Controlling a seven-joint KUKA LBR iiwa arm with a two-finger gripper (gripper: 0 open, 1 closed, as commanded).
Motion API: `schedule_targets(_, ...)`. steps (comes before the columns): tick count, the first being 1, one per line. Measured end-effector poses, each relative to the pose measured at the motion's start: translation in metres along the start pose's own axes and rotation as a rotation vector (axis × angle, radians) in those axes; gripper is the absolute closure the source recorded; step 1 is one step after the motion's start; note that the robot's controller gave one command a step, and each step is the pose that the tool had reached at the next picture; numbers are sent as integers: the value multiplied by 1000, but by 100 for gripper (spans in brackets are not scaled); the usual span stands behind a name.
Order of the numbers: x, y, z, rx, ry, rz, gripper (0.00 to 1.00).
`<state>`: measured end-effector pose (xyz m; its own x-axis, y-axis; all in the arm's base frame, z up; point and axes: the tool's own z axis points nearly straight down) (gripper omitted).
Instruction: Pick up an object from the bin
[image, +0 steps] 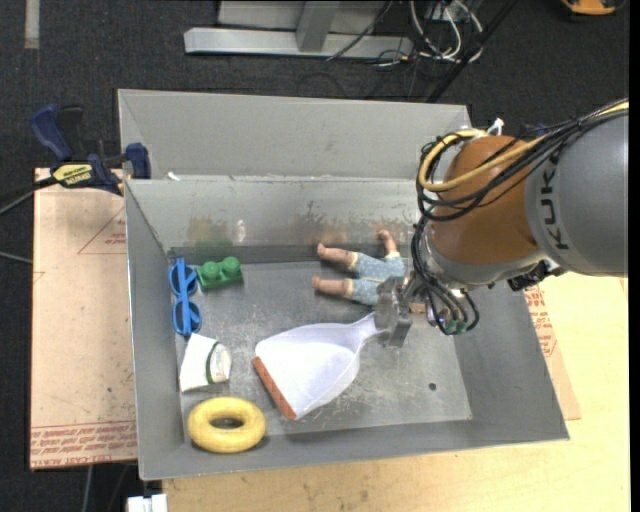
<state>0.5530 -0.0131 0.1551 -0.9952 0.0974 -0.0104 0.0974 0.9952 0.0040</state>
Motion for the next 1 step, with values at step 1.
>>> schedule_targets(1,-20,1,-53,1,-6,-173,100)
